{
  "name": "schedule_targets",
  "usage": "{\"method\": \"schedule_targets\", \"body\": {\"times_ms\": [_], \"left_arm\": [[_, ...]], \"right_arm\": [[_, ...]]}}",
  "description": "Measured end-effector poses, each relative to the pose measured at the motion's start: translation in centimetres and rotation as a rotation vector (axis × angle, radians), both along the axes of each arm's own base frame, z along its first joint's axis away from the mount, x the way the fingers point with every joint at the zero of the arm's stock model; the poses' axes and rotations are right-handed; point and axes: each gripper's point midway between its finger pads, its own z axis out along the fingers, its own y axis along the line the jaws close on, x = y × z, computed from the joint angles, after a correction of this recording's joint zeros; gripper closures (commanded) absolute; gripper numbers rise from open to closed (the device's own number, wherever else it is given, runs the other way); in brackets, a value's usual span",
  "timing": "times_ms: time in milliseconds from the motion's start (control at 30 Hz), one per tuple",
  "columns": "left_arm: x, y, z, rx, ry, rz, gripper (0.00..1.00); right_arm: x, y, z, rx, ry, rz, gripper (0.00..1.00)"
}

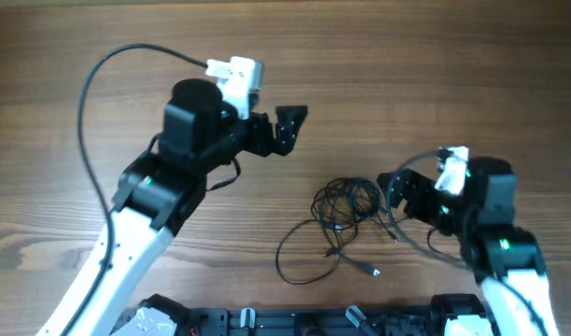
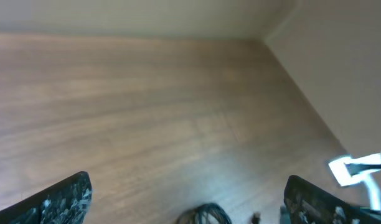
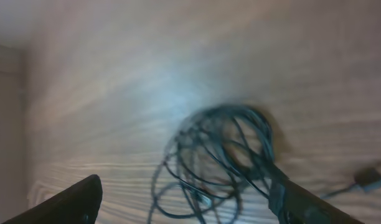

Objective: Untangle cables

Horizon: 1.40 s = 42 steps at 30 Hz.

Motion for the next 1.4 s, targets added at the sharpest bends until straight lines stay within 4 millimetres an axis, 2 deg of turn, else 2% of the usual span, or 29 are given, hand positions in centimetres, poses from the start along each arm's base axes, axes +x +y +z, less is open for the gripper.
{"method": "schedule_targets", "body": {"times_ms": [67, 167, 267, 600, 667, 767, 900, 1267, 1300, 1400], "left_arm": [[-0.1, 0.6, 0.3, 0.009, -0.009, 0.027, 0.0], [-0.3, 1.3, -0.9, 0.042, 0.036, 0.054, 0.0], [-0.5, 1.5, -1.5, 0.059, 0.059, 0.061, 0.0], [-0.6, 1.5, -1.7, 0.062, 0.065, 0.062, 0.0], [-0.6, 1.5, -1.7, 0.063, 0.065, 0.062, 0.0], [-0.6, 1.6, -1.7, 0.064, 0.065, 0.065, 0.0], [-0.5, 1.6, -1.7, 0.064, 0.065, 0.065, 0.0], [-0.6, 1.6, -1.7, 0.064, 0.065, 0.065, 0.0], [-0.5, 1.6, -1.7, 0.064, 0.064, 0.065, 0.0], [-0.5, 1.6, -1.7, 0.064, 0.064, 0.065, 0.0]], "right_arm": [[0.4, 0.0, -2.0, 0.0, 0.083, -0.005, 0.14], [0.9, 0.1, -5.1, -0.01, 0.186, 0.021, 0.16], [1.0, 0.2, -7.0, -0.024, 0.236, 0.051, 0.19], [2.5, 1.6, -10.9, -0.041, 0.245, 0.172, 0.22], [2.7, 2.1, -11.4, -0.032, 0.248, 0.188, 0.34], [3.7, 2.7, -11.9, -0.014, 0.236, 0.212, 0.73], [3.4, 3.3, -13.1, 0.016, 0.278, 0.236, 0.96], [3.0, 3.7, -12.9, 0.043, 0.283, 0.256, 0.96], [3.2, 3.8, -11.0, 0.036, 0.23, 0.266, 0.96], [3.5, 3.7, -8.0, 0.019, 0.145, 0.282, 0.96]]}}
